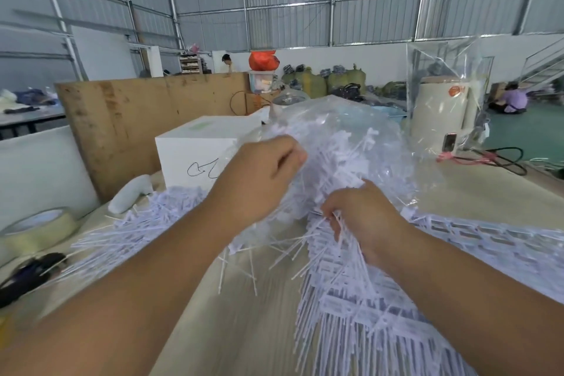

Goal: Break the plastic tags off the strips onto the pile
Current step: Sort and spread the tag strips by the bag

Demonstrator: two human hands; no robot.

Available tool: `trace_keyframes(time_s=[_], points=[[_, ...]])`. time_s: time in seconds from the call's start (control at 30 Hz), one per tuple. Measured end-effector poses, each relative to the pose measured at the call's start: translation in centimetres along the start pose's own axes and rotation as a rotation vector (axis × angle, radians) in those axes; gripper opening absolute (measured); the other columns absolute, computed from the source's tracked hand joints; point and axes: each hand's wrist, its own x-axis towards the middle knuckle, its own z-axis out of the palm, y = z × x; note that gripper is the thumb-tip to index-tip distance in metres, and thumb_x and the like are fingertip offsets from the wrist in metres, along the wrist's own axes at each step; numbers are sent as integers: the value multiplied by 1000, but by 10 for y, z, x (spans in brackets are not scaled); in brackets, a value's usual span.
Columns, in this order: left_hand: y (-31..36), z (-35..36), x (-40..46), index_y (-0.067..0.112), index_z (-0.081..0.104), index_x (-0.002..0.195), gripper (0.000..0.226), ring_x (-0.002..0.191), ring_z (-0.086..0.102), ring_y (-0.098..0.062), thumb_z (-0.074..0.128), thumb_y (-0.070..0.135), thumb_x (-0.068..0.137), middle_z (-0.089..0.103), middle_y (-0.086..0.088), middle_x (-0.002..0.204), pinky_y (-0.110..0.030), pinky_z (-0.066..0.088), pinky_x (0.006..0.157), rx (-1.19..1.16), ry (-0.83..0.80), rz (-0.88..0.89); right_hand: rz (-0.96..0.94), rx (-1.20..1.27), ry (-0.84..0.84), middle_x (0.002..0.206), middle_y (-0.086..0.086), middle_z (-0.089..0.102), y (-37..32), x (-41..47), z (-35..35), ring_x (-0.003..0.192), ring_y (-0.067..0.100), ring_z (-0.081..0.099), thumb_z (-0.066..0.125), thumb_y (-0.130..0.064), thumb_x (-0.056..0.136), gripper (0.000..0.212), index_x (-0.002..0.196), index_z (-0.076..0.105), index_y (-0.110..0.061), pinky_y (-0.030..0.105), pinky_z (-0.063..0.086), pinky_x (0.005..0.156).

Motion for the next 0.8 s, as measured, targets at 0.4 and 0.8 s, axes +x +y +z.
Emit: trace_keyframes(time_s=[0.4,0.8], points=[[-1,5,-35,18,64,93,19,60,55,-3,49,27,101,62,5,67,-20,42,58,-173,71,-112,139,-141,-319,67,19,50,-10,4,70,55,26,49,45,3,89,18,77,59,2,28,40,50],[-29,-34,-57,12,58,121,52,94,52,-32,73,20,71,56,-10,106,-42,48,78,630,86,-194,139,-343,-400,65,17,55,-19,19,63,44,22,49,62,-3,68,12,56,63,-4,25,42,49]])
